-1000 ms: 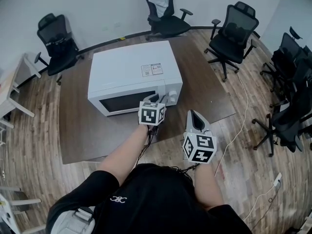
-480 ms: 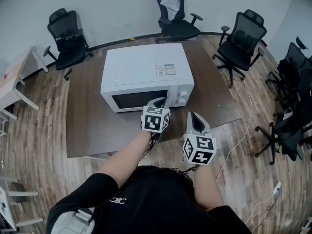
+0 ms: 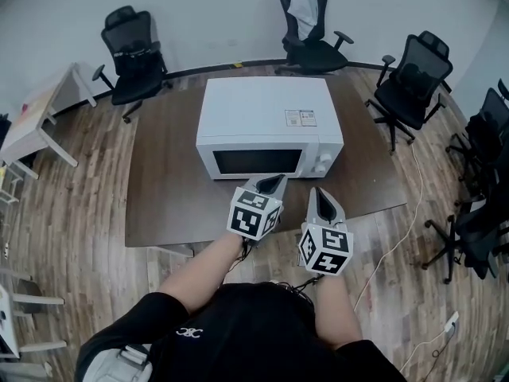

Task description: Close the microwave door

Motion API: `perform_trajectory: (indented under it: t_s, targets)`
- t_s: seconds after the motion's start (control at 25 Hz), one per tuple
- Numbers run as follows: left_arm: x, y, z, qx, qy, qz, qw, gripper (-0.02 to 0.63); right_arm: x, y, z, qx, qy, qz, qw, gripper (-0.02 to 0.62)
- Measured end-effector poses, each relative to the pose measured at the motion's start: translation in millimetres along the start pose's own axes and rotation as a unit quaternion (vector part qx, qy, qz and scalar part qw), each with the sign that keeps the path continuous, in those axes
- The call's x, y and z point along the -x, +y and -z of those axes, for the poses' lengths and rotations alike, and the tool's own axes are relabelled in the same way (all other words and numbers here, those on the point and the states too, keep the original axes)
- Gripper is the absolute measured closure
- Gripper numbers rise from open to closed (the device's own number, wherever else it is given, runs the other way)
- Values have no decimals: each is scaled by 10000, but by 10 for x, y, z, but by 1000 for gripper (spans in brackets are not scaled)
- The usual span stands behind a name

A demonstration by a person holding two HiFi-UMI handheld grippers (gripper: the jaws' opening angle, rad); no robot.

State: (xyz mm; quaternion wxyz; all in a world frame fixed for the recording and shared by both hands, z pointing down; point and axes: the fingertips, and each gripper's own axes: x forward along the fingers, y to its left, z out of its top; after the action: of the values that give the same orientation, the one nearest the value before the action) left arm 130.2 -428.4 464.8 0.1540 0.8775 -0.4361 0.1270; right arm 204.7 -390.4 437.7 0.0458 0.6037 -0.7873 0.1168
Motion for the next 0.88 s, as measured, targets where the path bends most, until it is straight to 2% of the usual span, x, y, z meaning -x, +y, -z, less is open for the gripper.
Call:
perform_trajectory:
  t_s: [0.36, 0.56, 0.88]
  targets:
    - [738, 81, -66, -251, -320, -215, 9989, 594, 73, 521, 14, 46, -89, -204, 9997, 588]
    - [928, 72, 0, -41, -292, -17, 9996, 594, 179, 712, 3, 70, -171, -233, 9996, 588]
    - [1091, 94, -25, -131, -417, 49, 9990, 594, 245, 835, -3, 156, -189, -108, 9996, 586]
